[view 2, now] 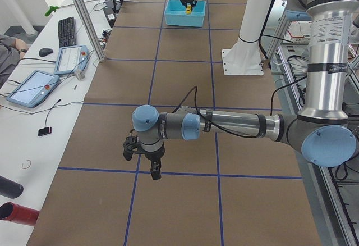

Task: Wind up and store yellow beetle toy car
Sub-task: 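Lower the yellow car onto the bin floor and open the right gripper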

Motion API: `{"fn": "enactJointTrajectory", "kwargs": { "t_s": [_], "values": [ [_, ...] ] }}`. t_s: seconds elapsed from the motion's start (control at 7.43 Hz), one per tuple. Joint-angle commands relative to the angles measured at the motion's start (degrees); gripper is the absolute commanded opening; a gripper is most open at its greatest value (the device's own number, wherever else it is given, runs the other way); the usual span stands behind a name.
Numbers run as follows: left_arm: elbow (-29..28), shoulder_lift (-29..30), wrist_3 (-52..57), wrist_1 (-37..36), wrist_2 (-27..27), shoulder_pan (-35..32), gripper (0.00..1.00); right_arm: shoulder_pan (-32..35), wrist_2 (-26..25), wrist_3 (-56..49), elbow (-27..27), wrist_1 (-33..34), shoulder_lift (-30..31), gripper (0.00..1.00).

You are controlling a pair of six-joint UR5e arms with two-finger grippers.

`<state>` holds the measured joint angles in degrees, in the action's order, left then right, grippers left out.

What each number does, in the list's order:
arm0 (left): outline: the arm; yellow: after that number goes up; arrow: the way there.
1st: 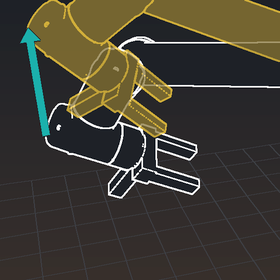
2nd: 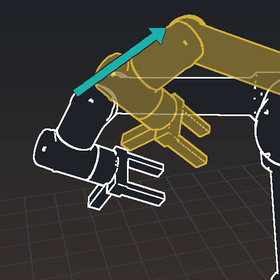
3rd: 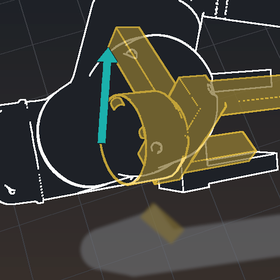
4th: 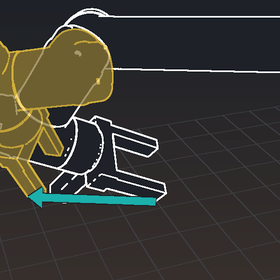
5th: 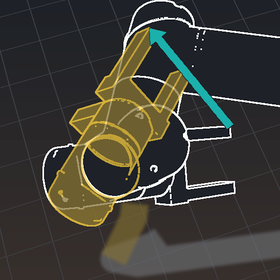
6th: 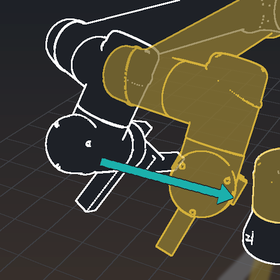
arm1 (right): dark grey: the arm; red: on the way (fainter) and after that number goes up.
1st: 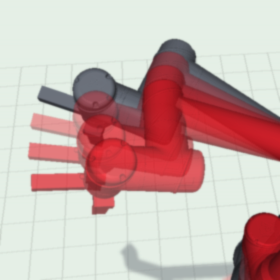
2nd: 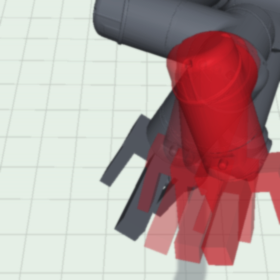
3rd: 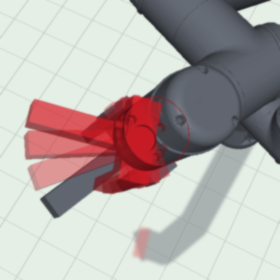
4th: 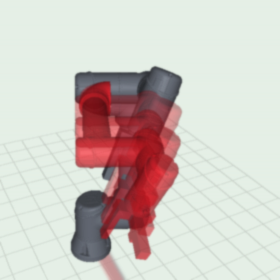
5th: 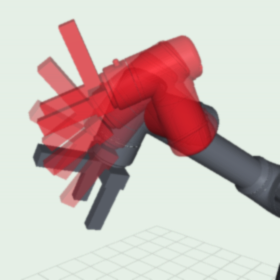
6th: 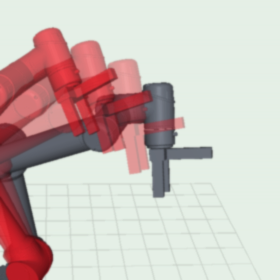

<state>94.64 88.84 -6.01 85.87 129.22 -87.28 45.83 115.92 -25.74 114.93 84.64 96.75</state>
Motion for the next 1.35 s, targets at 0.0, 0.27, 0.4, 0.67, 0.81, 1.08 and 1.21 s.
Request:
{"fn": "enactJointTrajectory", "kwargs": {
  "t_s": [0.0, 0.27, 0.4, 0.67, 0.81, 1.08, 1.21],
  "values": [
    [-0.51, -0.07, 0.03, 0.0, -0.02, 0.0, 1.0, -0.04, 0.8, 0.52, -4.17, -3.69, -0.33, 0.0],
    [-0.6, 0.02, -0.06, 0.0, -0.02, 0.0, 1.0, -0.04, 0.71, 0.52, -4.71, -3.69, -0.42, 0.0],
    [-0.6, 0.02, -0.14, 0.09, -0.02, 0.0, 1.0, -0.04, 0.71, 0.52, -5.15, -3.78, -0.42, 0.0],
    [-0.51, 0.1, -0.23, 0.09, 0.07, 0.0, 1.0, -0.13, 0.71, 0.52, -5.5, -3.78, -0.69, 0.09],
    [-0.6, 0.28, -0.23, 0.09, -0.02, 0.0, 1.0, -0.13, 0.79, 0.52, -5.76, -3.78, -0.95, 0.14],
    [-0.6, 0.28, -0.23, 0.09, 0.07, 0.0, 1.0, -0.04, 2.46, 0.69, -5.77, -3.78, -1.04, 0.99],
    [-0.6, 0.28, -0.23, 0.09, -0.02, 0.0, 1.0, -0.04, 2.9, 1.48, -5.59, -3.78, -1.04, 0.99]
  ]
}}
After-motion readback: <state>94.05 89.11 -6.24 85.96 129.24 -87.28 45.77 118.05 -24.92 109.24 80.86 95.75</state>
